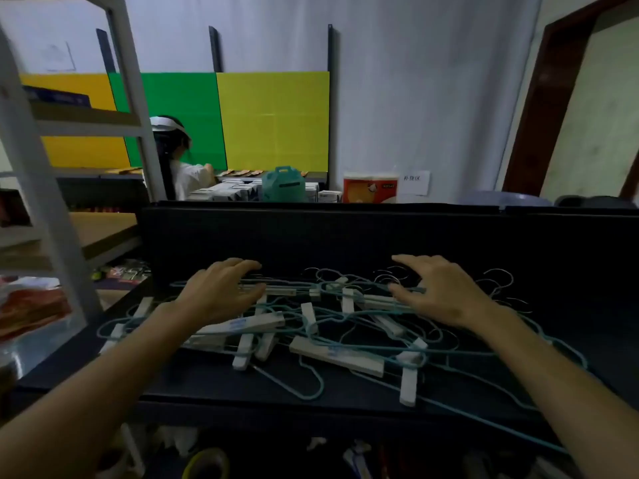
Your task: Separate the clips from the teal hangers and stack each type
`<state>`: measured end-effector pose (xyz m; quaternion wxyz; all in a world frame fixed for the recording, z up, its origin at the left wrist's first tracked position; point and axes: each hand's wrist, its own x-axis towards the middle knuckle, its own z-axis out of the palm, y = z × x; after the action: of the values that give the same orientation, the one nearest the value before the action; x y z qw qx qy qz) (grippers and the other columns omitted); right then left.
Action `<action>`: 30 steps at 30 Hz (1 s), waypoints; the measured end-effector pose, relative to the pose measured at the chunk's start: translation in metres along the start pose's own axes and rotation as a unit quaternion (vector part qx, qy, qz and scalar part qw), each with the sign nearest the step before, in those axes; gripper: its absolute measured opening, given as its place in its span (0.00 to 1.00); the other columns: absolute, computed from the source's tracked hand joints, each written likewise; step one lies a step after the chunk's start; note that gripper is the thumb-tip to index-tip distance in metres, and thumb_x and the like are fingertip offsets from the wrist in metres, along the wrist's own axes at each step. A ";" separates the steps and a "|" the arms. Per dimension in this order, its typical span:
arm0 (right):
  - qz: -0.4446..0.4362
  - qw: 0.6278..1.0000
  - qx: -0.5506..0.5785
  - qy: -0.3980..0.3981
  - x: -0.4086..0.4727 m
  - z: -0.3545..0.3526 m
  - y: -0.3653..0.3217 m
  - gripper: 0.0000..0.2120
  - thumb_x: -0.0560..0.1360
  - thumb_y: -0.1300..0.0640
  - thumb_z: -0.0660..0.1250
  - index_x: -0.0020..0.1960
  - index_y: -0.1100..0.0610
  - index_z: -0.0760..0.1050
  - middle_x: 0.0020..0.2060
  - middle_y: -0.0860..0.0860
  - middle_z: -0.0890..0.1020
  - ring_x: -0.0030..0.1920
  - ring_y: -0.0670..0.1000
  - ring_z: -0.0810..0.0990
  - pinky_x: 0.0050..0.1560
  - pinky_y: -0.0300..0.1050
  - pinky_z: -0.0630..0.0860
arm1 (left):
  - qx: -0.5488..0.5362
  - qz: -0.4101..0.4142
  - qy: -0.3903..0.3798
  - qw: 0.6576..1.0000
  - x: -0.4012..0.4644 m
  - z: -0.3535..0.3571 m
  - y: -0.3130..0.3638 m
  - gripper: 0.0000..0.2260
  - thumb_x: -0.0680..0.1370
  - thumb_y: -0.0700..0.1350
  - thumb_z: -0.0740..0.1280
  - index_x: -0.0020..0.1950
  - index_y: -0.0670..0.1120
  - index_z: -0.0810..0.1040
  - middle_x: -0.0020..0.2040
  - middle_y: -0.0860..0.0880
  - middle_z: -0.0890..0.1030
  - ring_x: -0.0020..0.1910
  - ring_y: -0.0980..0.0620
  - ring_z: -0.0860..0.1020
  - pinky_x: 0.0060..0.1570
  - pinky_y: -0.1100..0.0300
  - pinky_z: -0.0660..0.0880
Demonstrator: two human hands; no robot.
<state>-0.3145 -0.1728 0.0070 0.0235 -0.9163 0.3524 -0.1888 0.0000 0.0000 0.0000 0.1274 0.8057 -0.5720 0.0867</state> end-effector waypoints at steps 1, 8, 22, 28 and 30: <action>0.005 1.000 0.001 -0.007 0.003 0.003 0.003 0.32 0.72 0.33 0.59 0.73 0.43 0.60 0.68 0.50 0.71 0.66 0.52 0.67 0.66 0.51 0.65 | 0.005 -0.002 -0.013 1.000 0.003 0.004 -0.002 0.26 0.77 0.62 0.58 0.72 0.55 0.64 0.71 0.51 0.66 0.64 0.47 0.71 0.56 0.50 0.72; 0.064 0.993 0.008 -0.094 0.021 0.031 0.013 0.40 0.65 0.24 0.56 0.72 0.41 0.59 0.70 0.49 0.67 0.69 0.53 0.65 0.68 0.53 0.65 | 0.009 -0.005 -0.051 0.999 0.029 0.033 -0.037 0.27 0.76 0.65 0.56 0.72 0.55 0.63 0.71 0.51 0.67 0.66 0.48 0.69 0.61 0.49 0.67; 0.114 0.990 -0.016 -0.085 -0.005 0.063 0.005 0.42 0.61 0.19 0.53 0.71 0.36 0.58 0.70 0.41 0.66 0.68 0.44 0.64 0.67 0.46 0.64 | -0.041 0.035 -0.143 0.988 0.085 0.066 -0.077 0.38 0.67 0.76 0.48 0.70 0.58 0.64 0.70 0.52 0.69 0.64 0.49 0.71 0.61 0.50 0.69; 0.111 0.988 0.015 -0.108 -0.014 0.063 0.004 0.46 0.57 0.19 0.61 0.71 0.33 0.54 0.72 0.39 0.61 0.70 0.44 0.59 0.70 0.48 0.61 | -0.031 0.023 -0.162 0.986 0.085 0.070 -0.074 0.40 0.65 0.77 0.47 0.72 0.58 0.61 0.68 0.50 0.71 0.62 0.47 0.73 0.60 0.49 0.71; 0.104 0.988 0.026 -0.108 -0.013 0.061 0.002 0.46 0.56 0.20 0.62 0.70 0.32 0.54 0.72 0.39 0.60 0.70 0.44 0.59 0.70 0.47 0.60 | -0.033 0.016 -0.163 0.986 0.086 0.072 -0.074 0.41 0.65 0.77 0.47 0.72 0.58 0.61 0.66 0.49 0.73 0.60 0.47 0.73 0.59 0.48 0.71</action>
<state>-0.3029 -0.1710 -0.0545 0.1053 -0.8887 0.4362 -0.0943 0.0981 -0.0757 -0.0517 0.0570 0.7950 -0.6007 -0.0628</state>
